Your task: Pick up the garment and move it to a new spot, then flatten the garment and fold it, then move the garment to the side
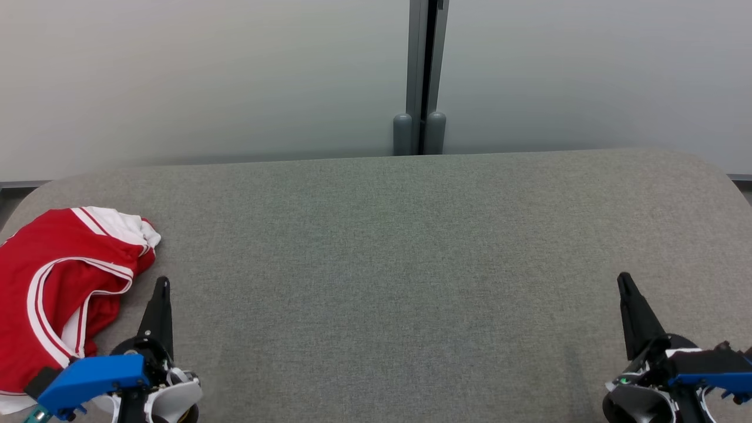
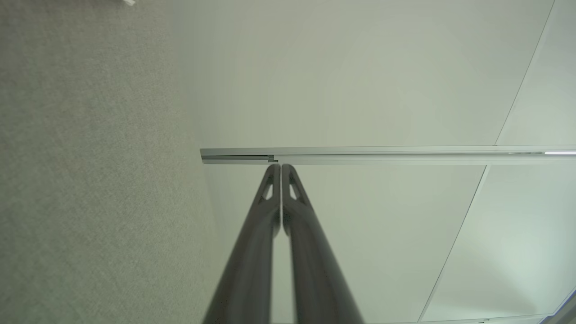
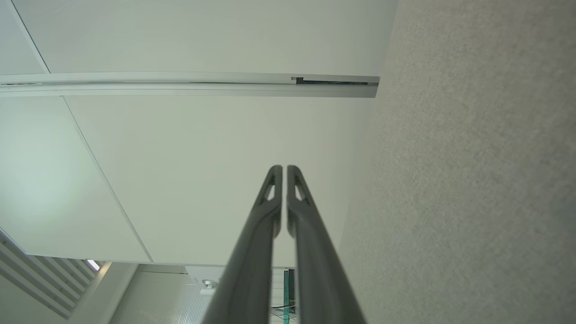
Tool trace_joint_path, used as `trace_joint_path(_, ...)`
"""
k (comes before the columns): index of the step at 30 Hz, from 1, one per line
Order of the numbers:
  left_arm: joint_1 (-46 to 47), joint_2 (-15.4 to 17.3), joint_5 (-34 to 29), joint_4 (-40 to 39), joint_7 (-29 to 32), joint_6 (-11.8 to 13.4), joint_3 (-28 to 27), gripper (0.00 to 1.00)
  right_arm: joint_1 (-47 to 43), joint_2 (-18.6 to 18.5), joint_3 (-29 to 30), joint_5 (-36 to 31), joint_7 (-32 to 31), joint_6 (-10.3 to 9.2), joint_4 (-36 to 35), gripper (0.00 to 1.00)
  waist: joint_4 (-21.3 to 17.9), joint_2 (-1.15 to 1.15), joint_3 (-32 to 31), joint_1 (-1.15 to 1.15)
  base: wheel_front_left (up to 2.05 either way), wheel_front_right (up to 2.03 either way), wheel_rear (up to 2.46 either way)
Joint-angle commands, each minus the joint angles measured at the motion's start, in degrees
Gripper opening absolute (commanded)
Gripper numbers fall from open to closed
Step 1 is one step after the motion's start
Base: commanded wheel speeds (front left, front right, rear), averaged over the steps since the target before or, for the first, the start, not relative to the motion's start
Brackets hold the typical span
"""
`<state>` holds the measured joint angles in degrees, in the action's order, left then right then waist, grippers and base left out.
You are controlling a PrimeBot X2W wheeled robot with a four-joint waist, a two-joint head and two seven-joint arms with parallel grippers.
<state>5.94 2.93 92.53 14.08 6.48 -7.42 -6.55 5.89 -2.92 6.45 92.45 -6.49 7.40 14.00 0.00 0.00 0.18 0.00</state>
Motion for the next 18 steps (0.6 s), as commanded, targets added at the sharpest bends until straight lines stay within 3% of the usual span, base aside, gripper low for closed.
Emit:
trace_joint_path(1, -0.2, 0.0, 0.0, 0.3, -0.1, 0.0, 0.0, 1.0, -0.2, 0.0, -0.1, 0.0, 0.1, 0.0, 0.3, 1.0, 0.0, 0.0, 0.0, 0.0, 0.0, 0.0, 0.0)
trace_joint_path(9, -1.9, -0.2, -1.3, 0.9, -1.8, 0.5, 1.3, 1.0, -1.5, 0.3, -1.6, -1.1, 1.8, -0.01, 0.4, 1.0, 0.0, 0.0, 0.0, 0.0, 0.0, 0.0, 0.0)
trace_joint_path(18, -2.5, -0.2, -9.6, -0.1, -4.3, 2.6, 3.3, 1.0, -1.9, 0.2, -2.7, -8.7, 4.2, 0.01, -0.7, 1.0, 0.1, 0.0, 0.1, 0.0, 0.0, 0.0, 0.0)
